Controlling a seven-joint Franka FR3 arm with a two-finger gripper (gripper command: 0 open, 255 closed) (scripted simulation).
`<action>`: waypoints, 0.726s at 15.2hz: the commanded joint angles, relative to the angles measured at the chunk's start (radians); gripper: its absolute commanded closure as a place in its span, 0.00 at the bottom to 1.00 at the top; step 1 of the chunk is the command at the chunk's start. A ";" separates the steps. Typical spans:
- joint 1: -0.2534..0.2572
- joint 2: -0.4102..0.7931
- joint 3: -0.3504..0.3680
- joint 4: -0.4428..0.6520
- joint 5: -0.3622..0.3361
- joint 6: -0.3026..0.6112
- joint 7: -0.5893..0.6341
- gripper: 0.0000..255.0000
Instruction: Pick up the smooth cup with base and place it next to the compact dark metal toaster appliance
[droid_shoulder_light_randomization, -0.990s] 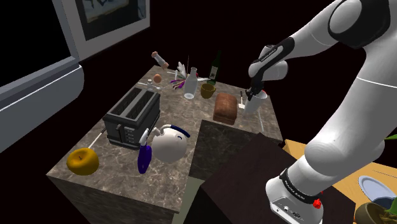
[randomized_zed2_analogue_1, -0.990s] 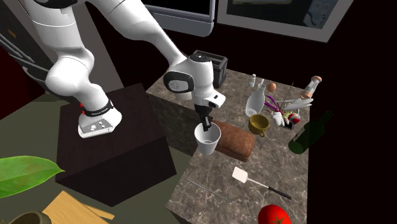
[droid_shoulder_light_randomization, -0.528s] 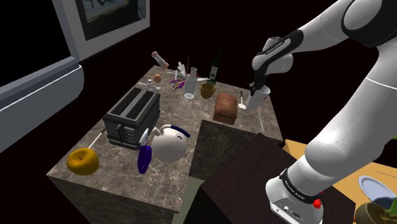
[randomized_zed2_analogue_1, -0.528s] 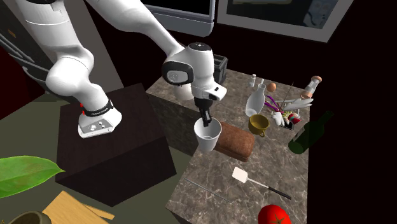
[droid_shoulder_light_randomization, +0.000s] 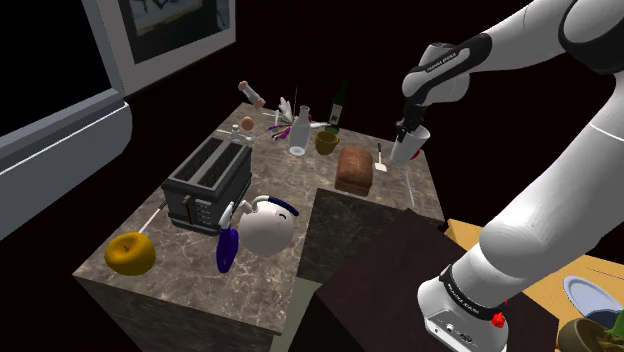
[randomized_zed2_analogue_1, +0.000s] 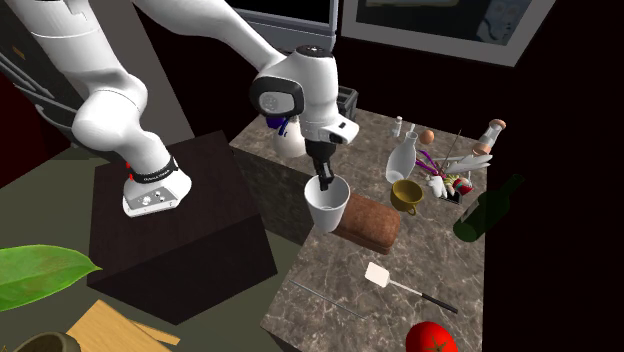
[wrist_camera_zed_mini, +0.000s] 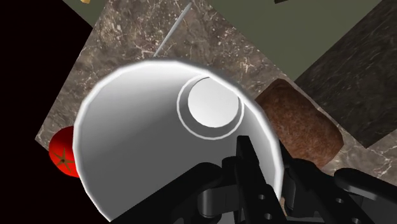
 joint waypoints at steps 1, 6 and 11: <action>0.001 -0.021 -0.001 0.009 -0.005 -0.029 -0.001 1.00; 0.003 -0.063 -0.001 0.034 -0.014 -0.095 0.000 1.00; 0.006 -0.100 0.001 0.065 -0.021 -0.162 -0.001 1.00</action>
